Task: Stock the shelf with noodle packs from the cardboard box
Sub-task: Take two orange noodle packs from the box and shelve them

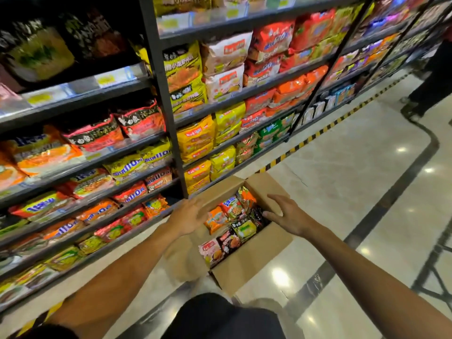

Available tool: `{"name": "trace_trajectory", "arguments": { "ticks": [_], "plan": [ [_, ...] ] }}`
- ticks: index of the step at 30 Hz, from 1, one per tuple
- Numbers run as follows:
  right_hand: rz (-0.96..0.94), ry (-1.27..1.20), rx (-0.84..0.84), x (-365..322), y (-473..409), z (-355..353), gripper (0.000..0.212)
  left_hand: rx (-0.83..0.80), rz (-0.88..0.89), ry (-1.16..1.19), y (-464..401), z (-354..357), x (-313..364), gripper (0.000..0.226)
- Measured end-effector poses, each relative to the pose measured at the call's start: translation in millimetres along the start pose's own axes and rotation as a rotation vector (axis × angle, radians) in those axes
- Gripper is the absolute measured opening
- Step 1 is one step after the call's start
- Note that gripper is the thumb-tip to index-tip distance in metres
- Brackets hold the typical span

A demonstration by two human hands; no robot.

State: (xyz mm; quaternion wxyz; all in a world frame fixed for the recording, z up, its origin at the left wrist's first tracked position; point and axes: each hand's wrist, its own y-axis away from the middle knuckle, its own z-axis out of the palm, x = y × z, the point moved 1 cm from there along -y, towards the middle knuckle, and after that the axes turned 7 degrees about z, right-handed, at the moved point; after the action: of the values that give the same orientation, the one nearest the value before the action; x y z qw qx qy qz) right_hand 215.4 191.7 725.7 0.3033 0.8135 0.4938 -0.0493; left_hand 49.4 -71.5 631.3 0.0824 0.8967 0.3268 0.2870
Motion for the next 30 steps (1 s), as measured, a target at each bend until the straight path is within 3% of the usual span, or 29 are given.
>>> {"name": "trace_trajectory", "arguments": {
  "ticks": [3, 7, 11, 14, 20, 23, 30],
  "plan": [
    [-0.052, 0.018, -0.071, 8.8, -38.9, -2.0, 0.064, -0.021, -0.047, 0.025, -21.7, 3.6, -3.5, 0.059],
    [-0.104, 0.006, -0.202, 49.7, -114.3, 22.9, 0.087, -0.035, -0.134, 0.086, -43.5, 13.4, -3.6, 0.056],
    [-0.114, 0.029, -0.326, 63.7, -174.1, 31.3, 0.080, -0.017, -0.306, 0.184, -68.5, 32.9, -6.8, 0.070],
    [-0.134, 0.023, -0.418, 89.0, -226.2, 51.1, 0.082, -0.032, -0.419, 0.272, -97.3, 61.5, -12.7, 0.055],
    [-0.068, 0.037, -0.465, 143.2, -318.7, 118.4, 0.073, 0.037, -0.497, 0.531, -165.8, 159.3, -47.6, 0.066],
    [-0.058, 0.048, -0.482, 172.5, -358.1, 168.9, 0.064, 0.068, -0.507, 0.610, -199.7, 214.8, -77.4, 0.061],
    [0.024, -0.088, -0.504, 249.8, -428.2, 317.8, 0.063, 0.070, -0.625, 0.636, -265.0, 368.3, -172.6, 0.054]
  ]
}}
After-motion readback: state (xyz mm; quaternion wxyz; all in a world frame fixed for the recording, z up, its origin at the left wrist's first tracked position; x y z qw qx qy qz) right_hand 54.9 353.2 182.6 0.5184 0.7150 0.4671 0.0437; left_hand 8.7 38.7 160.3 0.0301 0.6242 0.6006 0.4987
